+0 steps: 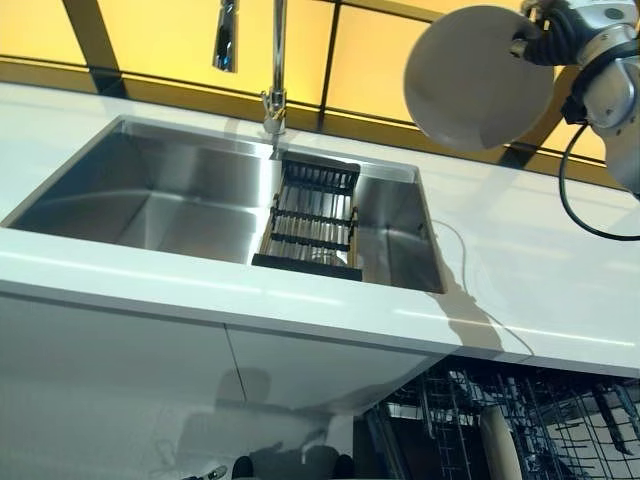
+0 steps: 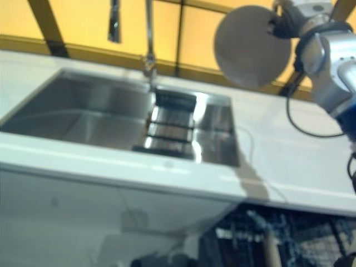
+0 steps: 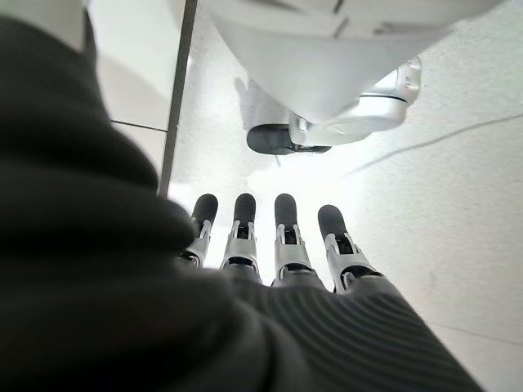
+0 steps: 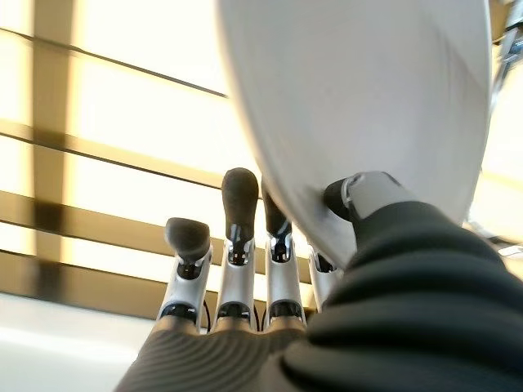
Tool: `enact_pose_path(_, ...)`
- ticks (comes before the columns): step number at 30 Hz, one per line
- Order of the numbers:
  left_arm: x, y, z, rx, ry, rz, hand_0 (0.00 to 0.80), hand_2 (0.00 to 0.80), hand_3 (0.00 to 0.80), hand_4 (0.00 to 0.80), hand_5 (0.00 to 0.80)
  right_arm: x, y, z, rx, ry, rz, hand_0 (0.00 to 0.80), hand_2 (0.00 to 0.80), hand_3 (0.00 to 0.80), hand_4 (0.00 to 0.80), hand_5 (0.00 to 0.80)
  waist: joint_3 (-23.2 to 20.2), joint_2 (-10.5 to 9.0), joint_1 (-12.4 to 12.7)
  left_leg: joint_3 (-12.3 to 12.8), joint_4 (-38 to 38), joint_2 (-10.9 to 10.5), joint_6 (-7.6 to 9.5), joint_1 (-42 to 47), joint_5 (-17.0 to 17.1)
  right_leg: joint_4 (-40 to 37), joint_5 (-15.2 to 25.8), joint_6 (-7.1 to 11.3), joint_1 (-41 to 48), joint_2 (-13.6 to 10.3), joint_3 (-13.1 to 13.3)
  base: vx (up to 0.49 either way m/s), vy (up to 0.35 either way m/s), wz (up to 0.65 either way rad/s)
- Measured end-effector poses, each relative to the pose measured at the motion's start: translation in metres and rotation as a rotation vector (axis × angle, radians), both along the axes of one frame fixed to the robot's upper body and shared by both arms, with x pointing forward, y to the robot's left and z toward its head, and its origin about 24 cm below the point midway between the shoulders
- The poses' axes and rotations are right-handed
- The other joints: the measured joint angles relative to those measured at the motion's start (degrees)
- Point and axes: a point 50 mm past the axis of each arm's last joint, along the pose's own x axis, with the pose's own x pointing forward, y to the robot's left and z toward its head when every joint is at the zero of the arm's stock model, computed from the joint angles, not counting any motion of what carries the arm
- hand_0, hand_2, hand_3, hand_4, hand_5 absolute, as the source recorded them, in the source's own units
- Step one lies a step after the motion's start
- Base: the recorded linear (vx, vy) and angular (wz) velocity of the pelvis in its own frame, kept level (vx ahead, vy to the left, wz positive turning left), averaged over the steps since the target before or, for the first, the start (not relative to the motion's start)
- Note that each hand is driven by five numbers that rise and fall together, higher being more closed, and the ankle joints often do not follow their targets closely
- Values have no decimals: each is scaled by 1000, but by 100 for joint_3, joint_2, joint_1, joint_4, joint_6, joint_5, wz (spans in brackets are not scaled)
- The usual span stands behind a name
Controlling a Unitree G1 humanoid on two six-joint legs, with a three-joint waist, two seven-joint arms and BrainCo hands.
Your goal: Take plates into dishwasher
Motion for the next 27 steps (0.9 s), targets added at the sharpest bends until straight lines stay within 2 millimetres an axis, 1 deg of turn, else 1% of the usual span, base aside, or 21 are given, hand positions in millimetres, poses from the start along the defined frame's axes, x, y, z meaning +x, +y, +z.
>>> enact_pose_path(2, 0, 0, 0, -4, 4, -11, 0, 0, 0, 0, 0, -2, -17, -6, 80, 10, -29, 800, 800, 800, 800, 800, -47, 26, -7, 74, -1, 0, 4, 77, -19, 0, 5, -5, 25, 7, 76, -5, -10, -21)
enact_pose_path(3, -1, 0, 0, -4, 5, -13, 0, 0, 0, 0, 0, -3, -20, -8, 99, 11, -34, 800, 800, 800, 800, 800, -60, 33, -15, 79, 0, 1, 5, 79, -21, 0, 5, -5, 26, 6, 85, -2, -6, -10)
enact_pose_path(4, -1, 0, 0, -3, 7, -20, 0, 0, 0, 0, 0, -4, -29, -12, 137, 19, -53, 800, 800, 800, 800, 800, -86, 52, -98, 87, -1, 1, 7, 84, -22, 0, 7, -2, 27, 3, 97, 0, 0, 0)
enact_pose_path(5, -1, 0, 0, -2, 9, -21, 0, 0, 0, 0, 0, -4, -33, -14, 156, 23, -63, 800, 800, 800, 800, 800, -96, 67, -140, 93, -2, 1, 8, 84, -22, 0, 9, 1, 28, 1, 99, -2, -3, -6)
enact_pose_path(7, -3, 0, -1, -2, 16, -24, 0, 0, 0, 0, 0, -6, -43, -20, 181, 41, -89, 800, 800, 800, 800, 800, -123, 116, -191, 209, -3, 14, 8, 143, -39, -1, 21, -1, 28, 15, 201, -4, -3, -20)
enact_pose_path(10, -6, 0, -1, -4, 31, -20, 0, 0, 0, 0, 0, -8, -52, -23, 207, 47, -110, 800, 800, 800, 800, 800, -152, 167, -299, 236, -7, 28, 3, 178, -55, -2, 22, -1, 38, 28, 233, -1, 3, -10)
enact_pose_path(11, -6, 0, -1, -4, 33, -19, 0, 0, 0, 0, 0, -9, -54, -23, 214, 44, -114, 800, 800, 800, 800, 800, -154, 171, -302, 242, -8, 29, 5, 179, -58, -2, 22, -1, 36, 30, 235, 4, 5, -5)
enact_pose_path(12, -5, 0, -2, -6, 31, -20, 0, 0, 0, 0, 0, -12, -62, -24, 219, 45, -140, 800, 800, 800, 800, 800, -162, 185, -309, 252, -4, 35, 7, 182, -61, -2, 23, -1, 34, 39, 244, 0, 0, 0)
enact_pose_path(14, -6, -1, -2, -8, 34, -19, 0, 0, 0, 0, 0, -17, -70, -23, 225, 46, -166, 800, 800, 800, 800, 800, -172, 201, -308, 295, -4, 45, 4, 186, -67, -2, 23, -2, 29, 54, 265, 12, 5, -6)
enact_pose_path(18, -10, -1, -2, -14, 50, -16, 0, 0, 0, 0, 0, -24, -80, -24, 266, 45, -182, 800, 800, 800, 800, 800, -173, 204, -350, 398, -3, 69, -22, 237, -85, -1, 32, -10, 20, 86, 367, 18, -2, -12)
enact_pose_path(19, -10, -1, -2, -16, 51, -16, 0, 0, 0, 0, 0, -26, -84, -26, 279, 46, -189, 800, 800, 800, 800, 800, -173, 204, -373, 414, -4, 73, -18, 253, -97, -1, 31, -10, 25, 90, 380, 21, -1, -7)
enact_pose_path(20, -11, -1, -3, -19, 54, -16, 0, 0, 0, 0, 0, -28, -89, -30, 294, 51, -199, 800, 800, 800, 800, 800, -173, 205, -449, 433, -4, 74, 3, 265, -116, -1, 31, -10, 29, 91, 395, 20, -2, -11)
enact_pose_path(23, -10, -1, -3, -20, 53, -14, 0, 0, 0, 0, 0, -35, -103, -37, 327, 56, -239, 800, 800, 800, 800, 800, -171, 211, -505, 554, -4, 74, 7, 297, -145, -1, 43, -5, 4, 101, 516, 6, -11, -16)
enact_pose_path(24, -10, 0, -2, -19, 53, -8, 0, 0, 0, 0, 0, -39, -109, -42, 349, 60, -254, 800, 800, 800, 800, 800, -165, 219, -589, 567, -5, 71, 10, 302, -151, -1, 44, -4, 5, 103, 524, 0, -19, -12)
enact_pose_path(25, -10, 0, -2, -19, 53, -5, 0, 0, 0, 0, 0, -40, -111, -43, 350, 62, -262, 800, 800, 800, 800, 800, -164, 223, -595, 573, -5, 71, 10, 305, -155, -1, 44, -4, 4, 103, 529, 2, -22, -7)
enact_pose_path(27, -9, 1, -2, -12, 53, -15, 0, 0, 0, 0, 0, -48, -123, -49, 354, 73, -302, 800, 800, 800, 800, 800, -153, 243, -653, 657, -4, 75, 6, 354, -183, -1, 44, -3, 4, 125, 579, -5, -21, -18)
